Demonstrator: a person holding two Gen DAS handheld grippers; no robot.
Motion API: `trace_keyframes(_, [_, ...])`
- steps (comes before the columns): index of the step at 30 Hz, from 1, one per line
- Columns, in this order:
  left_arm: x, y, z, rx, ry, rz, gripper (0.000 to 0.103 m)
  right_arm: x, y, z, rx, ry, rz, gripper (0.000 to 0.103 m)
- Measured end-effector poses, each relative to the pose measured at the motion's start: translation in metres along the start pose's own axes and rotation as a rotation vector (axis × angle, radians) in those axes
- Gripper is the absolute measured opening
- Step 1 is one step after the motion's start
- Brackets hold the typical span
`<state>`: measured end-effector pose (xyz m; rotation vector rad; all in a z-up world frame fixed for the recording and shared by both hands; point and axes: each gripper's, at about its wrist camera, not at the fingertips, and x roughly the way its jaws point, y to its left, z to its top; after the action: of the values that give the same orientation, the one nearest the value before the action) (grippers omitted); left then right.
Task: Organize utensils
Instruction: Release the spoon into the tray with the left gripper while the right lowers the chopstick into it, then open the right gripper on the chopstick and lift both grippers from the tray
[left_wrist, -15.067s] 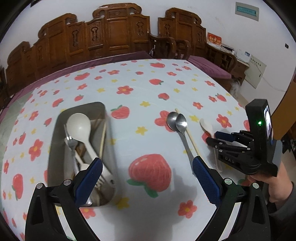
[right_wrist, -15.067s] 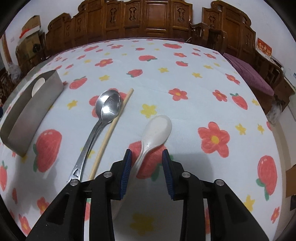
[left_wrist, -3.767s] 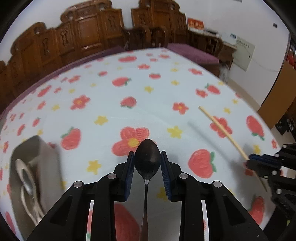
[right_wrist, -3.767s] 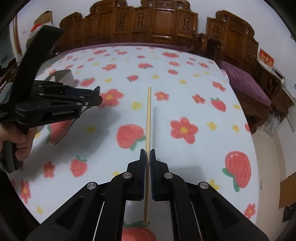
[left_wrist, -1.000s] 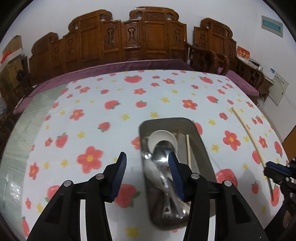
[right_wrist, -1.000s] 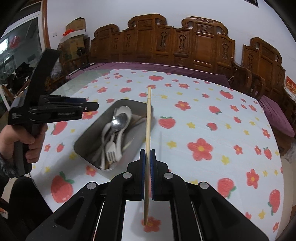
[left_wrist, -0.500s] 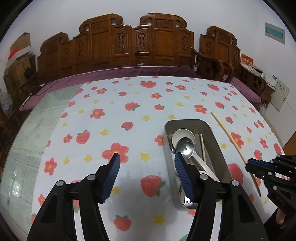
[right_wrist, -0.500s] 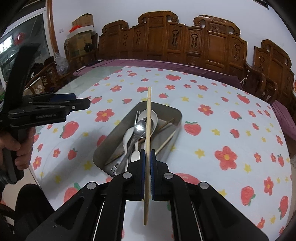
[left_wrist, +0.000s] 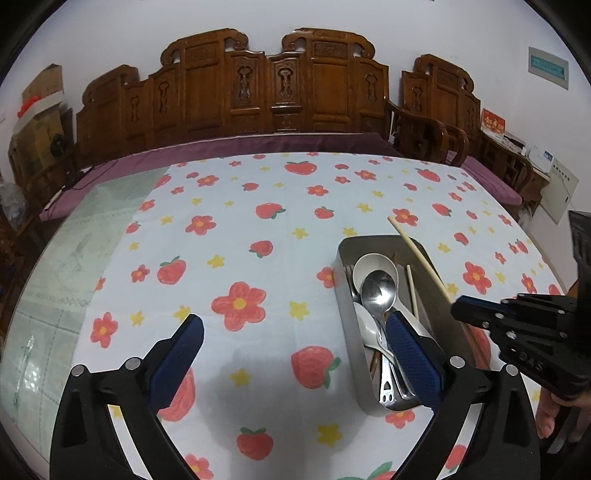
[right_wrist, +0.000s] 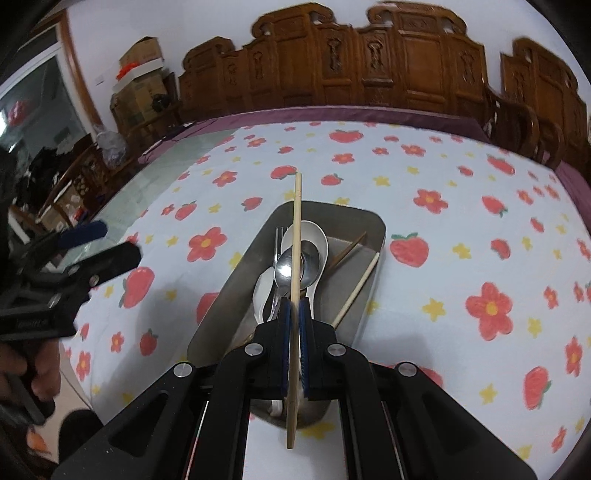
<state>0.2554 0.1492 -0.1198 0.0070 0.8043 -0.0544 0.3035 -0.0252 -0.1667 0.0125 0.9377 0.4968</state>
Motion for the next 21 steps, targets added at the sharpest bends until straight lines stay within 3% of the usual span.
trace_keyframes(8, [0.004,0.001,-0.003,0.002,0.009,-0.001,0.095,0.029,-0.010,-0.001,0.119,0.031,-0.006,0.006])
trace_keyframes(21, [0.009,-0.003,-0.006,0.004,0.019,-0.007,0.095,0.049,-0.015,-0.010,0.174,0.054,-0.100,0.006])
